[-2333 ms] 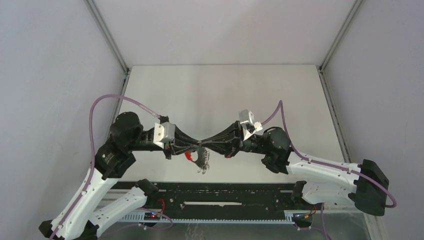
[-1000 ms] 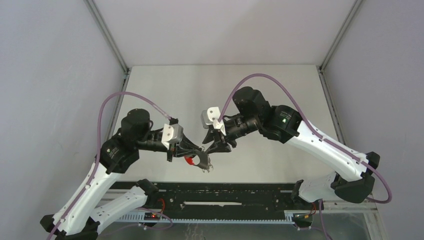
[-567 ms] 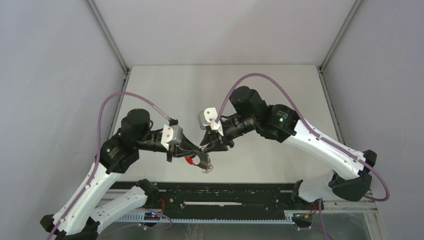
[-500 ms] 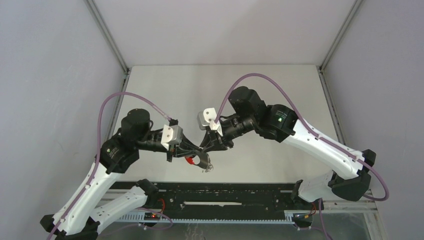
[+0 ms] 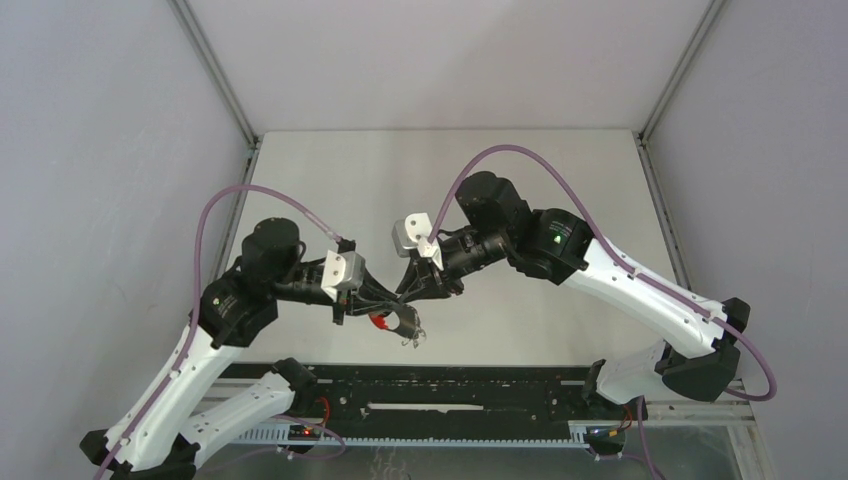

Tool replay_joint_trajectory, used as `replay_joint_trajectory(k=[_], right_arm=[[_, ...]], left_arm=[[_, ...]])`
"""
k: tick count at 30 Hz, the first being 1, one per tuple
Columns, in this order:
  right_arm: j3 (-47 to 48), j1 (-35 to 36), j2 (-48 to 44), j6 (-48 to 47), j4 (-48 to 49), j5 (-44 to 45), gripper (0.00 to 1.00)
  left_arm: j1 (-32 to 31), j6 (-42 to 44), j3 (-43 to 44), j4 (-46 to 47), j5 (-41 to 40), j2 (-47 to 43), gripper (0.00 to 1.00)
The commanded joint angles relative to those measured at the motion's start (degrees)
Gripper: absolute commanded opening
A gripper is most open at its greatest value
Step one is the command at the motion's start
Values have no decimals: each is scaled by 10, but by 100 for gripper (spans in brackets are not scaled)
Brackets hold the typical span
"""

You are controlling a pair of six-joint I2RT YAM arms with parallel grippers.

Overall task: Put the keys on the keyring
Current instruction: Adjust the key on the keyring.

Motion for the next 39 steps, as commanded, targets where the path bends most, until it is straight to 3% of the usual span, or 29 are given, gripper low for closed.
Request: replay_joint_trajectory(k=[1, 3, 8, 13, 16, 18, 20, 22, 23, 24, 28, 32, 39], right_arm=[[18, 3, -5, 17, 30, 1, 26], [14, 2, -8, 14, 32, -5, 26], [15, 0, -4, 15, 20, -14, 8], [25, -2, 3, 9, -7, 6, 21], [26, -5, 1, 10, -6, 2, 20], [25, -7, 1, 8, -7, 0, 14], [26, -10, 0, 12, -2, -4, 1], [22, -13, -2, 26, 13, -6, 0], [14, -16, -5, 38, 28, -2, 0], [4, -20, -10, 54, 47, 0, 0], [-77, -49, -56, 145, 192, 9, 0], [-157, -75, -107, 254, 322, 15, 0], [-237, -67, -148, 342, 448, 30, 0]], left_arm=[[1, 11, 26, 11, 19, -6, 0], [1, 10, 27, 12, 19, -6, 0], [1, 8, 26, 13, 18, -8, 0], [1, 4, 28, 17, 18, -9, 0], [1, 2, 26, 20, 20, -9, 0], [1, 1, 27, 22, 18, -9, 0], [1, 0, 26, 23, 16, -10, 0], [1, -1, 25, 24, 14, -10, 1], [1, -1, 24, 25, 10, -10, 10], [1, -1, 24, 26, 3, -10, 25], [1, 20, 35, 26, -48, -14, 50], [1, 73, 58, 8, -86, -20, 51], [1, 114, 34, 19, -112, -45, 47]])
